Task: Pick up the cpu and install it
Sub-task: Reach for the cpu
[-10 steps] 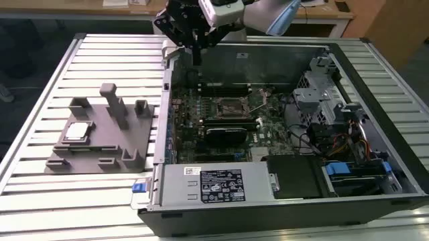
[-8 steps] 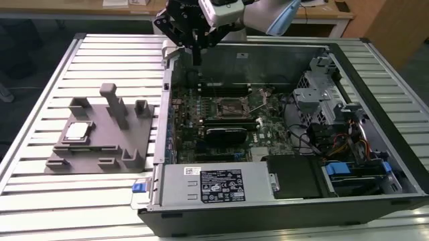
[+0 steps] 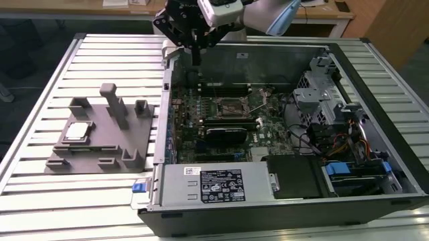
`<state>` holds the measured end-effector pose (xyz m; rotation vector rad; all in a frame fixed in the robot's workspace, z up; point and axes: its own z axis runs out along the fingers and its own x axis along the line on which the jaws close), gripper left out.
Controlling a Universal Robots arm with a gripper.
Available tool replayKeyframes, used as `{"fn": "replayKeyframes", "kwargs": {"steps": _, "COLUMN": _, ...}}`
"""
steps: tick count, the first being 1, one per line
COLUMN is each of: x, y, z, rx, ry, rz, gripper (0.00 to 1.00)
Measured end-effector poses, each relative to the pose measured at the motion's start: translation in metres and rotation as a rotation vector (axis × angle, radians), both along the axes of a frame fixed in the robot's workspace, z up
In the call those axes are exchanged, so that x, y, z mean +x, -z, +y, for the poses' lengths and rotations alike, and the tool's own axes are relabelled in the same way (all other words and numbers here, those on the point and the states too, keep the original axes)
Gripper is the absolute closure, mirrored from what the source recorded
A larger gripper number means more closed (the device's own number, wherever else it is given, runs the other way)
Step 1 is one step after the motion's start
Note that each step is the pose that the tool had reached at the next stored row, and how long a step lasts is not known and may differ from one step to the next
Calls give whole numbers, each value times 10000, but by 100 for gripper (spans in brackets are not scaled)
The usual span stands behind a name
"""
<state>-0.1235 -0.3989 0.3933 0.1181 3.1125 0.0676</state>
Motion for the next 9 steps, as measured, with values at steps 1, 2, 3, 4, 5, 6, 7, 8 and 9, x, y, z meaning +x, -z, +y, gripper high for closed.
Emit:
{"fn": "replayKeyframes", "kwargs": {"steps": 1, "x": -5, "y": 0, "z": 0, "rx": 1, "ry": 0, "rz": 0, "gripper": 89}}
{"fn": "replayKeyframes", "kwargs": {"steps": 2, "x": -10, "y": 0, "z": 0, "rx": 1, "ry": 0, "rz": -1, "gripper": 89}}
{"fn": "replayKeyframes", "kwargs": {"steps": 3, "x": -16, "y": 0, "z": 0, "rx": 0, "ry": 0, "rz": -1, "gripper": 89}}
{"fn": "replayKeyframes", "kwargs": {"steps": 4, "x": -22, "y": 0, "z": 0, "rx": 0, "ry": -1, "rz": 0, "gripper": 89}}
{"fn": "replayKeyframes", "kwargs": {"steps": 5, "x": -30, "y": 0, "z": 0, "rx": 0, "ry": -1, "rz": 0, "gripper": 89}}
{"fn": "replayKeyframes", "kwargs": {"steps": 6, "x": -39, "y": 0, "z": 0, "rx": 0, "ry": -1, "rz": 0, "gripper": 89}}
{"fn": "replayKeyframes", "kwargs": {"steps": 7, "x": -48, "y": 0, "z": 0, "rx": 1, "ry": 0, "rz": -1, "gripper": 89}}
{"fn": "replayKeyframes", "kwargs": {"steps": 8, "x": -57, "y": 0, "z": 0, "rx": 1, "ry": 0, "rz": 0, "gripper": 89}}
{"fn": "replayKeyframes", "kwargs": {"steps": 9, "x": -65, "y": 0, "z": 0, "rx": 0, "ry": 1, "rz": 0, "gripper": 89}}
